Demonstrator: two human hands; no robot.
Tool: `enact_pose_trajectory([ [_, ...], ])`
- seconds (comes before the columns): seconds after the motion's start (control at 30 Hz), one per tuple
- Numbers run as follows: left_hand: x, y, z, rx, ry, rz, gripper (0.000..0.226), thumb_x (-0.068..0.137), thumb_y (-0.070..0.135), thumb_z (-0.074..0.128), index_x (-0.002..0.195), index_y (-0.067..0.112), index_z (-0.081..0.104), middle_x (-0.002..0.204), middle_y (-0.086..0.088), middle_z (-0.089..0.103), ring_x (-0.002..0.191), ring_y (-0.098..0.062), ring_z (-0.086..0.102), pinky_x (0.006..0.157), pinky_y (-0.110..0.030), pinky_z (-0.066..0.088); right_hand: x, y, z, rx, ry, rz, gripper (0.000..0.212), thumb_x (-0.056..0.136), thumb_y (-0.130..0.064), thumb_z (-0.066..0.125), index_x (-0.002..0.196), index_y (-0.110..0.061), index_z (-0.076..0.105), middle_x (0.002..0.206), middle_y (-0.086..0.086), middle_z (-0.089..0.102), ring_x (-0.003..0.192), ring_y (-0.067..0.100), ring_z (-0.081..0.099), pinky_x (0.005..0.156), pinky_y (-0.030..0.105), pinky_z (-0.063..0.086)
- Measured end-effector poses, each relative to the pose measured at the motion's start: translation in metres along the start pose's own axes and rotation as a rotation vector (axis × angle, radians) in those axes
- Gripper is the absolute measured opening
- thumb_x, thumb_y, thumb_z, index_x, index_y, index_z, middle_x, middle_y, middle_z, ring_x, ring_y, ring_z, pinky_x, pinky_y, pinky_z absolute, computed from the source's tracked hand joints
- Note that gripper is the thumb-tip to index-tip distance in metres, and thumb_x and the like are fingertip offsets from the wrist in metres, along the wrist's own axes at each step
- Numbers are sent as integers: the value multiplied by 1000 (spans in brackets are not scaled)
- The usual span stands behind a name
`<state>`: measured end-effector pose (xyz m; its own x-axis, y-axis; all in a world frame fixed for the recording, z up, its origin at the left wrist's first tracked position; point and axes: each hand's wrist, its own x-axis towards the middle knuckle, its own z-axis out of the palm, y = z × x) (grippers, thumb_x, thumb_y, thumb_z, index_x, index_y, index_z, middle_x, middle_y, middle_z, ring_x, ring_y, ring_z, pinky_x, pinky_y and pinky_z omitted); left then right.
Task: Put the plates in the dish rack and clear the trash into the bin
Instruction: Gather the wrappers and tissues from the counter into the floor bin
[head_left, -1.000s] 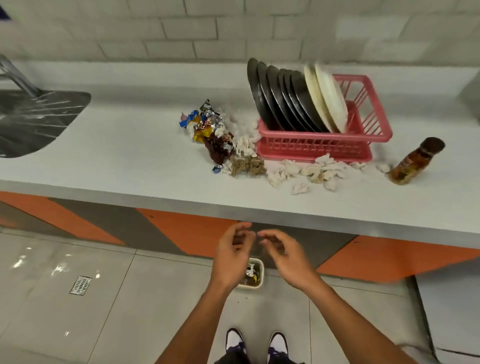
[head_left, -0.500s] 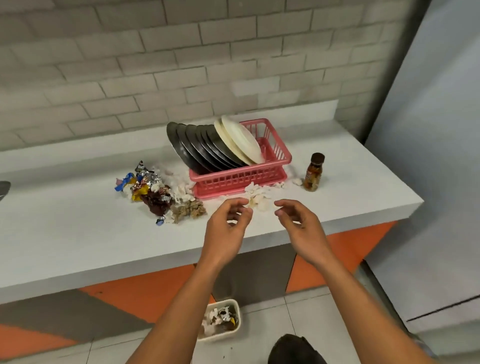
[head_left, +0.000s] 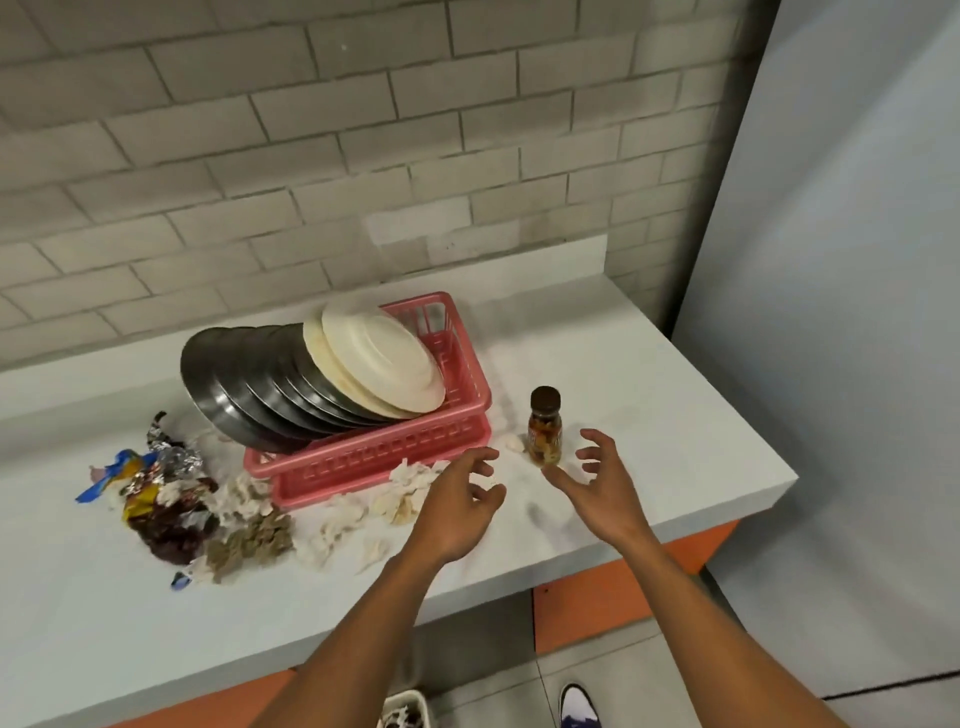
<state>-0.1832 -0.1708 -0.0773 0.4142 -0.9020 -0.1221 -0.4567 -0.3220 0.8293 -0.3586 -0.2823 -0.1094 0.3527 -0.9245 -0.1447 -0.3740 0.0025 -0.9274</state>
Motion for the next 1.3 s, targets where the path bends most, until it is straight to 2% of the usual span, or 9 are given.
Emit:
enact_pose_trajectory([
  [0.1,49,-5,20,172,-43,-16,54,93,20,65,141,33,46,135,3,55,95,-16,67,90,-30,52,42,4,-1,-30,-72,-45,90,75,-47,87,146,-27,37,130,-5,49,117,14,52,94,26,43],
  [0.17,78,-7,31,285,-84,-29,61,93,16,63,148,30,40,148,-2,47,119,-23,59,103,-34,45,66,9,1,-72,-131,-52,97,72,-50,88,149,-25,35,136,-7,45,122,12,48,100,29,43],
  [0.27,109,-11,45,414,-131,-44,64,92,11,60,151,24,38,150,-8,44,138,-27,44,111,-34,37,92,16,9,-105,-206,-60,99,63,-59,89,144,-26,42,135,-8,56,121,11,57,102,37,51],
  [0.37,130,-16,58,472,-140,-45,59,88,10,61,144,23,48,138,-10,53,127,-29,53,105,-35,43,108,27,17,-125,-255,-98,77,63,-61,89,127,-31,57,115,-11,71,106,8,69,91,39,58],
  [0.5,140,-16,65,581,-143,-10,39,90,10,57,129,17,56,123,-10,54,110,-32,59,92,-40,50,107,26,17,-128,-231,-91,63,75,-40,88,129,-28,56,120,-9,68,109,12,66,95,31,53],
  [0.67,141,-12,63,659,-107,-11,26,98,25,55,121,17,63,115,-10,59,105,-33,61,87,-40,49,102,19,7,-107,-225,-80,58,77,-49,84,125,-27,58,113,-12,69,103,9,65,90,27,52],
  [0.87,93,-8,37,338,133,-25,33,92,35,68,121,19,69,111,1,70,98,-16,63,84,-27,47,75,-5,-11,-9,-224,-86,44,83,-36,82,119,-36,56,108,-20,66,101,-4,61,80,19,45],
  [1.13,-45,-40,-29,-21,266,-131,31,90,47,69,119,35,64,102,14,65,73,-7,70,73,-37,61,-21,-37,44,132,-418,-60,58,76,-25,89,122,-30,54,114,-12,68,101,-7,63,77,10,49],
  [1.3,-138,-78,-68,-98,349,-202,29,92,43,69,119,33,64,102,18,64,77,-2,69,70,-21,55,-104,-42,95,136,-524,-13,47,82,-32,82,121,-27,57,112,-14,69,96,-13,63,76,6,46],
])
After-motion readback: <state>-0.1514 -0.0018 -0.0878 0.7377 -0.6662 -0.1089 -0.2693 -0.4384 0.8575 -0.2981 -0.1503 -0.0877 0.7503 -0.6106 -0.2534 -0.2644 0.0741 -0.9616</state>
